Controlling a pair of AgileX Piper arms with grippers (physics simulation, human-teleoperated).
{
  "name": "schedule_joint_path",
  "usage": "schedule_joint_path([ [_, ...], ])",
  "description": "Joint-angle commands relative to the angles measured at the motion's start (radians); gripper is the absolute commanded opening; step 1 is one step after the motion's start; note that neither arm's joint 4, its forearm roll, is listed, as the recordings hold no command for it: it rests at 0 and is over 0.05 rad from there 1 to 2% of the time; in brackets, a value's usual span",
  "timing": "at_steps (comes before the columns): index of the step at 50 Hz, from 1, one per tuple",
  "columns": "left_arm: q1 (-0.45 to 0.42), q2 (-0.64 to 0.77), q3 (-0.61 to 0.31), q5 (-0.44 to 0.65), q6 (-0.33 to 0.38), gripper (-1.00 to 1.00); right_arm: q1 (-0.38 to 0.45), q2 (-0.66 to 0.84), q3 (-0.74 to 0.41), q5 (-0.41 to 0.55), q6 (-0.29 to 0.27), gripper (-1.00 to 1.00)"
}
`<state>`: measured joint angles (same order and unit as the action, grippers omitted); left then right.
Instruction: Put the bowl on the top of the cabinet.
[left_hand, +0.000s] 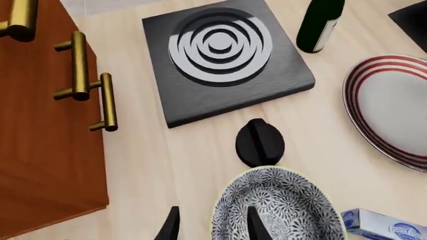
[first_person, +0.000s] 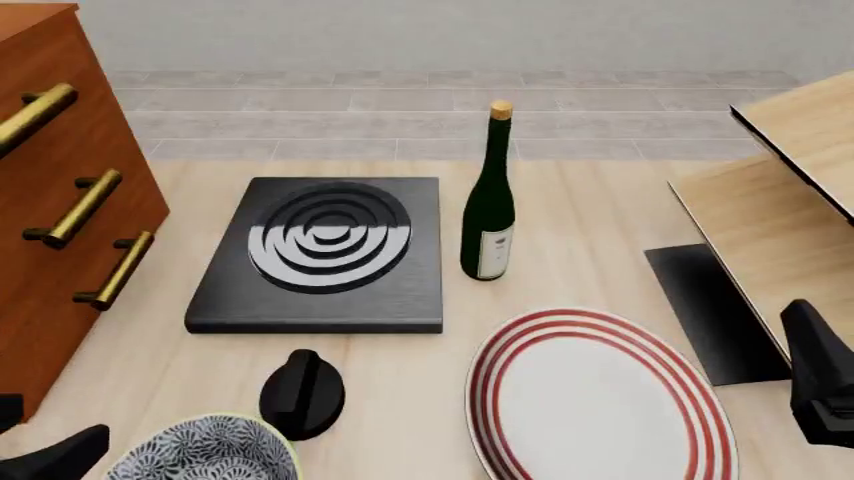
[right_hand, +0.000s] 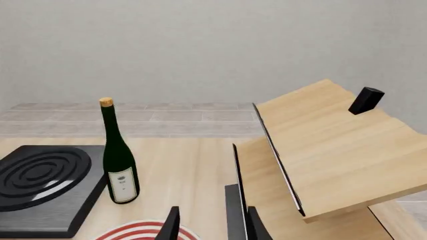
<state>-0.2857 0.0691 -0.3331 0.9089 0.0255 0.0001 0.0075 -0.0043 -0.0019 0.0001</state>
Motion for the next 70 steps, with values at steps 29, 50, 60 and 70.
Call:
schedule_joint_path([
  [29,-0.077,0.011,-0.015,0.101,-0.02,1.0,0.0,0.0,0.0,0.0,0.0,1.0],
  [50,-0.069,0.009,0.068,0.061,-0.001,1.0,0.0,0.0,0.0,0.0,0.0,1.0],
  [60,-0.072,0.012,0.096,0.042,0.011,1.0,0.0,0.0,0.0,0.0,0.0,1.0],
  [70,-0.069,0.012,0.121,0.019,0.036,1.0,0.0,0.0,0.0,0.0,0.0,1.0],
])
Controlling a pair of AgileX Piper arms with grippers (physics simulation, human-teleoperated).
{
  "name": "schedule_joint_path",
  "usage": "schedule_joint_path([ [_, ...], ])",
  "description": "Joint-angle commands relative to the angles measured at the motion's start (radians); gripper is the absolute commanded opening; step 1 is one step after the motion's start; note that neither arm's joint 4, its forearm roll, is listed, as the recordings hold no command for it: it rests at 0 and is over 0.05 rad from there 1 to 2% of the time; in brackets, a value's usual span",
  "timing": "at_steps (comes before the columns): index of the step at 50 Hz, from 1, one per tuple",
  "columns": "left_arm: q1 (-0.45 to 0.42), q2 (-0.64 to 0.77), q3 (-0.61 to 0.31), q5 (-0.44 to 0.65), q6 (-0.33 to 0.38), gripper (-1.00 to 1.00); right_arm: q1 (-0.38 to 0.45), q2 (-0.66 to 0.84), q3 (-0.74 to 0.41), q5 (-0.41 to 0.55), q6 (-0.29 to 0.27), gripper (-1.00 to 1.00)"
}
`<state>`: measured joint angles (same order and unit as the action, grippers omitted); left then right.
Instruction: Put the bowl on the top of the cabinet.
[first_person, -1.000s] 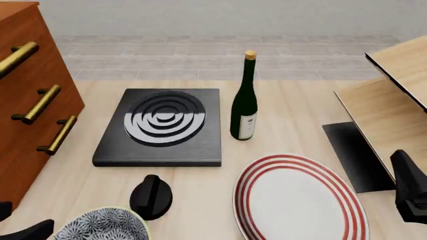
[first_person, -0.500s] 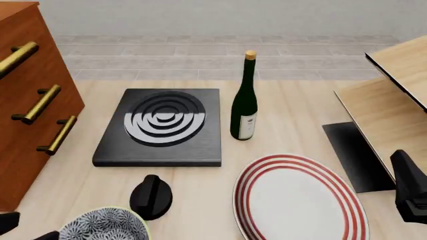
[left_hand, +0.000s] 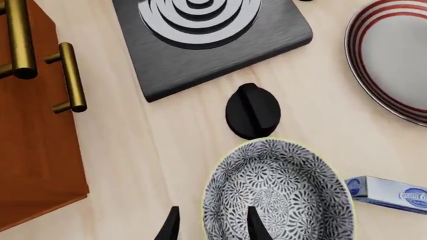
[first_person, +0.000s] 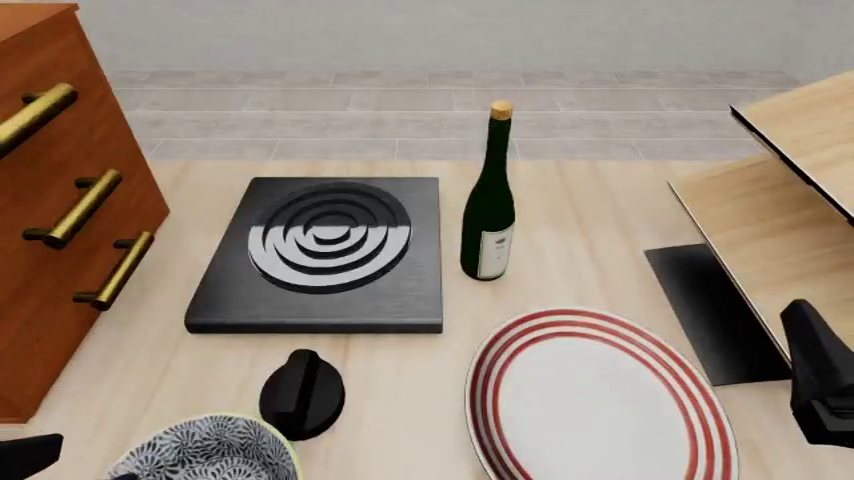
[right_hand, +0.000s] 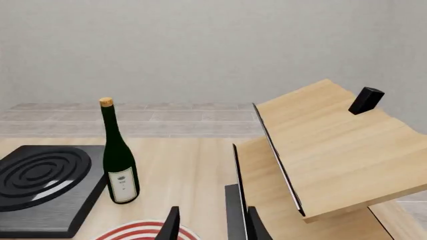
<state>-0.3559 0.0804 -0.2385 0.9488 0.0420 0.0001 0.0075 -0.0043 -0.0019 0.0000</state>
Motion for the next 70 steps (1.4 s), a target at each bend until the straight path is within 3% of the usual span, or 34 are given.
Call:
schedule_joint_path([
  [1,0.003,0.006,0.028,-0.028,0.018,1.0,0.0,0.0,0.0,0.0,0.0,1.0],
  [45,0.042,0.127,0.173,-0.257,0.061,1.0,0.0,0.0,0.0,0.0,-0.001,1.0],
  [70,0.054,0.179,0.206,-0.331,0.08,1.0,0.0,0.0,0.0,0.0,0.0,1.0],
])
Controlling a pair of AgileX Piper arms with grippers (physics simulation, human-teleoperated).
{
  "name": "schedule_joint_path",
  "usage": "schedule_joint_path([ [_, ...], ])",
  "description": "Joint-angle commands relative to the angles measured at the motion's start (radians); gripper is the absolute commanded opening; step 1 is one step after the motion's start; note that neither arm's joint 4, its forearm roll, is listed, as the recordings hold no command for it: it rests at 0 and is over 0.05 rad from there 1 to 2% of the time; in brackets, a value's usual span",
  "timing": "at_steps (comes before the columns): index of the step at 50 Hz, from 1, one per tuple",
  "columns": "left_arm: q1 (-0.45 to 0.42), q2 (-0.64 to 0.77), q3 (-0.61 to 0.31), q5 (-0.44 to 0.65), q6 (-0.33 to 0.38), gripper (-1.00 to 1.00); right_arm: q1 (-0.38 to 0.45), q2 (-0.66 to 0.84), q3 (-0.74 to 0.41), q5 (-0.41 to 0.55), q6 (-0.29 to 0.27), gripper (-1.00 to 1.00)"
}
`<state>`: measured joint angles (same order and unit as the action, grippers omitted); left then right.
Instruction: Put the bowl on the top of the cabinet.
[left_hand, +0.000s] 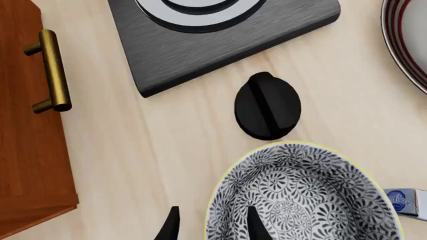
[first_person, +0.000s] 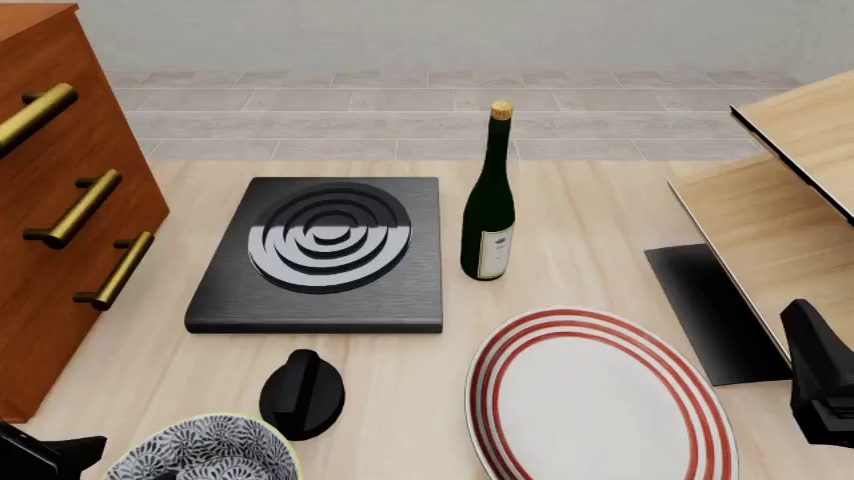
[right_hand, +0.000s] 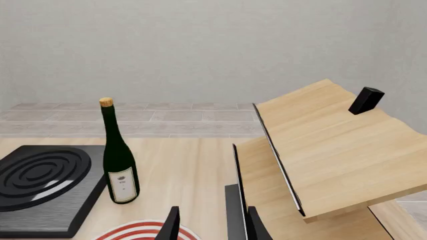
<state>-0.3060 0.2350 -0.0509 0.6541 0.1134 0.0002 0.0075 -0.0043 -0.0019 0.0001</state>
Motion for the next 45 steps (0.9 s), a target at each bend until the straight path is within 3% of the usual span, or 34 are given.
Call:
schedule_joint_path([
  [1,0.004,0.028,0.019,-0.04,0.008,1.0,0.0,0.0,0.0,0.0,0.0,1.0],
  [25,0.017,0.07,0.047,-0.114,0.031,1.0,0.0,0.0,0.0,0.0,0.0,1.0],
  [26,0.044,0.027,0.035,-0.093,0.048,-1.0,0.0,0.0,0.0,0.0,0.0,1.0],
  [27,-0.001,0.022,0.031,-0.069,0.025,-1.0,0.0,0.0,0.0,0.0,0.0,1.0],
  [32,0.028,0.012,-0.008,-0.055,0.031,-1.0,0.0,0.0,0.0,0.0,0.0,1.0],
  [45,-0.008,-0.075,-0.092,0.038,0.043,-1.0,0.0,0.0,0.0,0.0,0.0,1.0],
])
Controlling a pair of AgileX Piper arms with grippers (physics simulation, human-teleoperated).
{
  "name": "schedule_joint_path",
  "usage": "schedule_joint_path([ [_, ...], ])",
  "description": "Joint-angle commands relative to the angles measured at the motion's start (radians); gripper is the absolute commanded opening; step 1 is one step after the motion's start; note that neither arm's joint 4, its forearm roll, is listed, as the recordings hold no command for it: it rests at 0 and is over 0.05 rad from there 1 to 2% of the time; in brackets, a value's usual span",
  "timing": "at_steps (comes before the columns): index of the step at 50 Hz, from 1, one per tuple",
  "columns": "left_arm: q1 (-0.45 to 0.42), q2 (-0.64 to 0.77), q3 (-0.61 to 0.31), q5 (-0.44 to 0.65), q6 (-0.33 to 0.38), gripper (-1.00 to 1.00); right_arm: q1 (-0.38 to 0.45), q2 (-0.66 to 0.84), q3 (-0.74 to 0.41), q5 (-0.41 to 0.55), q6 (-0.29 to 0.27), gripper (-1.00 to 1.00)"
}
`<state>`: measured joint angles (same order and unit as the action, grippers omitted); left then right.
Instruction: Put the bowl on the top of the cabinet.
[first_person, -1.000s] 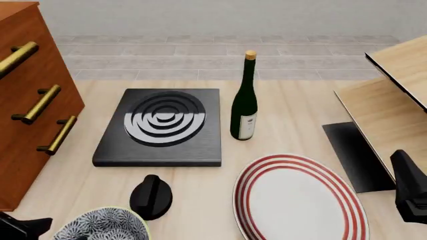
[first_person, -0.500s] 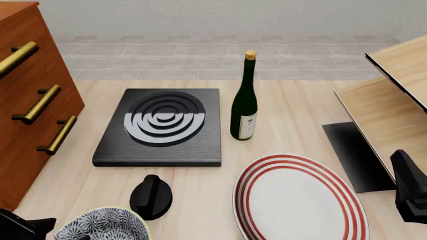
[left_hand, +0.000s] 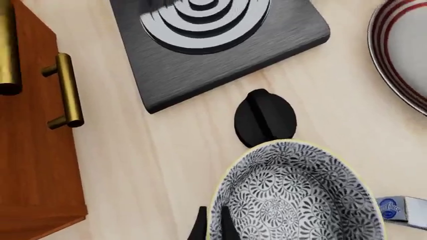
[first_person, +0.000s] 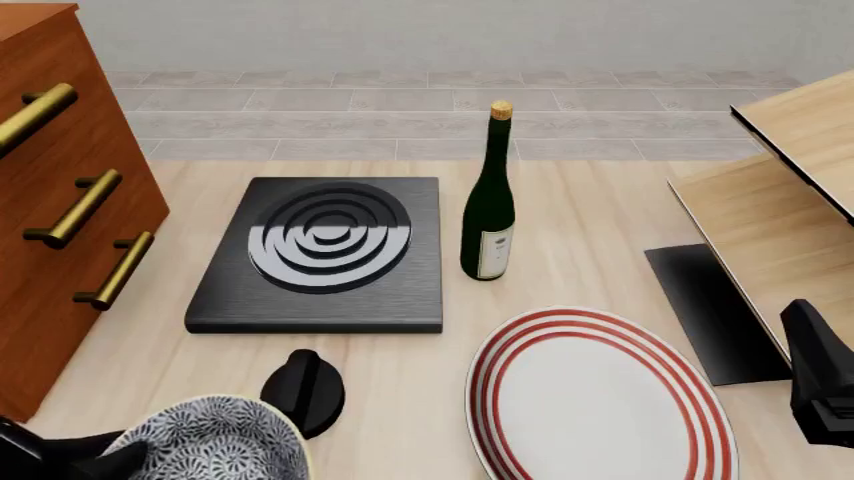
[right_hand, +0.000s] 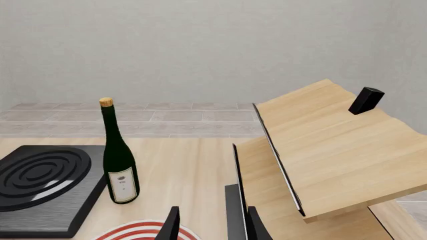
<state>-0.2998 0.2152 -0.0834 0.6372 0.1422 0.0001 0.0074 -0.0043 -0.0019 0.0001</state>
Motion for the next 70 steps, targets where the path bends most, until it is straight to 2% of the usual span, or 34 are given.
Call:
schedule_joint_path([
  [1,-0.02,-0.051,-0.082,0.057,0.006,-1.0,0.0,0.0,0.0,0.0,0.0,1.0],
  [13,-0.02,-0.078,-0.2,0.103,0.007,-1.0,0.0,0.0,0.0,0.0,0.0,1.0],
  [14,-0.042,-0.108,-0.213,0.122,0.027,-1.0,0.0,0.0,0.0,0.0,0.0,1.0],
  [17,-0.02,-0.115,-0.223,0.111,0.039,-1.0,0.0,0.0,0.0,0.0,0.0,1.0],
  [20,-0.013,-0.106,-0.267,0.114,0.027,-1.0,0.0,0.0,0.0,0.0,0.0,1.0],
  [37,0.027,-0.069,-0.383,0.085,-0.018,-1.0,0.0,0.0,0.0,0.0,0.0,1.0],
  [45,0.083,-0.058,-0.462,0.063,-0.048,-1.0,0.0,0.0,0.0,0.0,0.001,1.0],
  [49,0.109,-0.037,-0.568,0.047,-0.069,-1.0,0.0,0.0,0.0,0.0,0.0,1.0],
  [57,0.163,0.009,-0.715,0.012,-0.127,-1.0,0.0,0.0,0.0,0.0,0.0,1.0],
  [64,0.249,0.054,-0.776,-0.043,-0.161,-1.0,0.0,0.0,0.0,0.0,0.0,1.0],
  [66,0.288,0.084,-0.79,-0.065,-0.19,-1.0,0.0,0.0,0.0,0.0,0.0,1.0],
  [70,0.328,0.095,-0.821,-0.099,-0.196,-1.0,0.0,0.0,0.0,0.0,0.0,1.0],
])
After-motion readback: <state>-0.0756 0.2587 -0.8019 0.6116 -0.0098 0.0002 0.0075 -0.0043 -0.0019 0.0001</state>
